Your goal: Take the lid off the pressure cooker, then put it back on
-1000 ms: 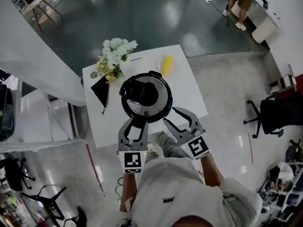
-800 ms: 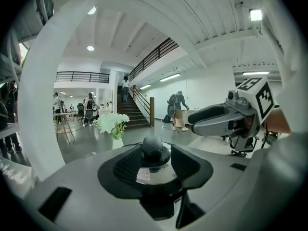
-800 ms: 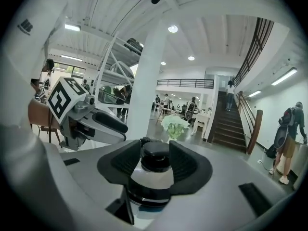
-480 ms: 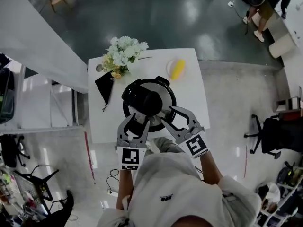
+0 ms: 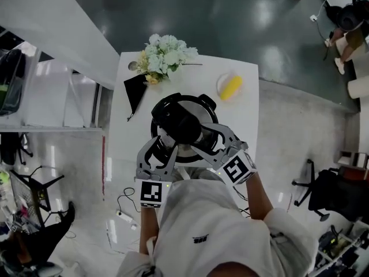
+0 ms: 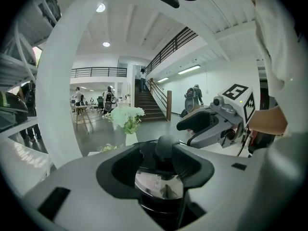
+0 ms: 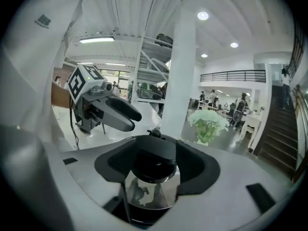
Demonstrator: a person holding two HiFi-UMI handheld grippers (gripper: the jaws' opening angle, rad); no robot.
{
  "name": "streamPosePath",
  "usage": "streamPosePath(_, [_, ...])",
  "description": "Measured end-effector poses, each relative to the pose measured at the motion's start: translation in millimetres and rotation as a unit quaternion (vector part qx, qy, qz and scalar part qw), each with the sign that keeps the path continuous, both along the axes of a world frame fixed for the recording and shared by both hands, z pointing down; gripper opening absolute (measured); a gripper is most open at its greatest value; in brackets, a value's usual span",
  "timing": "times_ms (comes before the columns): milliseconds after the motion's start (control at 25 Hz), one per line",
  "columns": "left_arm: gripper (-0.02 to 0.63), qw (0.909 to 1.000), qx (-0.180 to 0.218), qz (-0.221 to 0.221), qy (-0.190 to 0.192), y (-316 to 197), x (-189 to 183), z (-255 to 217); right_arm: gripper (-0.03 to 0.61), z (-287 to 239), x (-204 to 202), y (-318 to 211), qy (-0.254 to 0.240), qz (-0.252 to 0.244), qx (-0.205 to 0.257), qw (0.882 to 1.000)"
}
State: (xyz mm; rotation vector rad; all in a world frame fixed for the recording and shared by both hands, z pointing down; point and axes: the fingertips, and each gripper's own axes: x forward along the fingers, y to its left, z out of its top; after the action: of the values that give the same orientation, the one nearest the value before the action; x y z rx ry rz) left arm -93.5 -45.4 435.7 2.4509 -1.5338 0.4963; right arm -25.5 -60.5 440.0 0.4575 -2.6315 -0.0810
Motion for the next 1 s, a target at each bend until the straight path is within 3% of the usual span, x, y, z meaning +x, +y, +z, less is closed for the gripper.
streamPosePath(240, [0.224,0.9999,-0.007,-0.011,0.004,1.3,-6.0,4.0,0.275,9.4,-14.0,-0.9,0.045,-0.094,0.011,0.994])
streamPosePath(520, [0.224,0.9996,-0.009,0.022,0.014,-3.8,-10.5,8.4,0.319,16.0,-27.5,-3.2,0.123,-0.194,0.041,0.972])
streamPosePath(680, [0.229,0.9988,-0.017,0.044,0.011,-7.0,-4.7,9.2,0.319,15.1,-31.4,2.2,0.158,-0.255,0.048,0.953])
streamPosePath(840, [0.230,0.9982,-0.020,0.056,0.010,-8.4,-1.0,11.1,0.334,26.0,-34.9,2.7,0.201,-0.318,0.059,0.925])
streamPosePath(1000, [0.230,0.9979,-0.021,0.060,0.012,-8.2,0.6,11.2,0.334,34.3,-41.4,6.9,0.227,-0.362,0.042,0.903])
